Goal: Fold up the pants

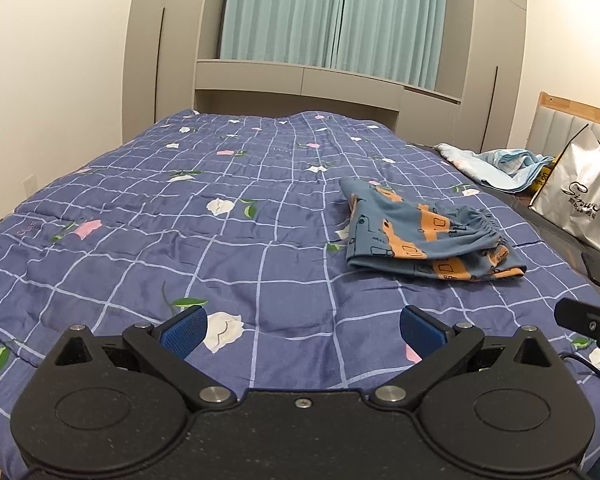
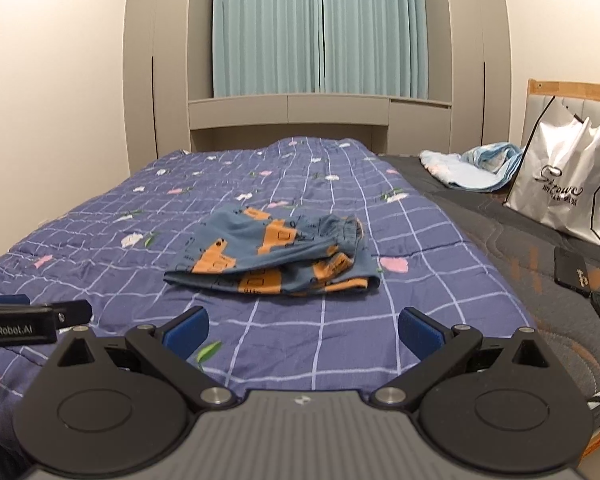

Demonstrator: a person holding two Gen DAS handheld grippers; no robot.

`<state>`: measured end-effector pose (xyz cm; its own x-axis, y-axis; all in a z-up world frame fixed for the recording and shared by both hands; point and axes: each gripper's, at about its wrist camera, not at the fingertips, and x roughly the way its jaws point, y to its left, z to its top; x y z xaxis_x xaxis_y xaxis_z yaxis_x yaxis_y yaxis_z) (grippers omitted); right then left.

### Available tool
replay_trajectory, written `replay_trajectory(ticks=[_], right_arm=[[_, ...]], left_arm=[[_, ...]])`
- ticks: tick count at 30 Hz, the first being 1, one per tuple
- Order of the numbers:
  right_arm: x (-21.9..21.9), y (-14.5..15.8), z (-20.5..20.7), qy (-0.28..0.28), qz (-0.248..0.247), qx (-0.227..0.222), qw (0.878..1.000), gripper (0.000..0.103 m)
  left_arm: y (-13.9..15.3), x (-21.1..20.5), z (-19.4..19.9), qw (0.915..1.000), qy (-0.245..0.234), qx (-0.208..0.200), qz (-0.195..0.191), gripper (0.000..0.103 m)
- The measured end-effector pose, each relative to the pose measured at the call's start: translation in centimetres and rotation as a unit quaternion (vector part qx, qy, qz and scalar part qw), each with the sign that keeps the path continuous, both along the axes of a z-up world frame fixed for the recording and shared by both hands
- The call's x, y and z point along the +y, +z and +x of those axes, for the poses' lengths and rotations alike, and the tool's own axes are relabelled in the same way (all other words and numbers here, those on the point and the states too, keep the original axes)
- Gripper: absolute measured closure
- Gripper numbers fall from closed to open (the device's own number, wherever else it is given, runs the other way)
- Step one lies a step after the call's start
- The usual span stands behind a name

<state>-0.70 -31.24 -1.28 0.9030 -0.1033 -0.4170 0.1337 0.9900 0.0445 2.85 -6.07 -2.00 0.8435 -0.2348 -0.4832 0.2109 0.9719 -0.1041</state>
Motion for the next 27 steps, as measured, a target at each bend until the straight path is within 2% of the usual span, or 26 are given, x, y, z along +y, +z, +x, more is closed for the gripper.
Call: replay_trajectory(ticks=[27], right_arm=[[0.2,-0.16,-0.21,0.007,-0.001,0.004,1.0,0.0]], left_arm=[[-0.01,0.02,-0.46,0.9999,0.009,0.004,0.005,0.001]])
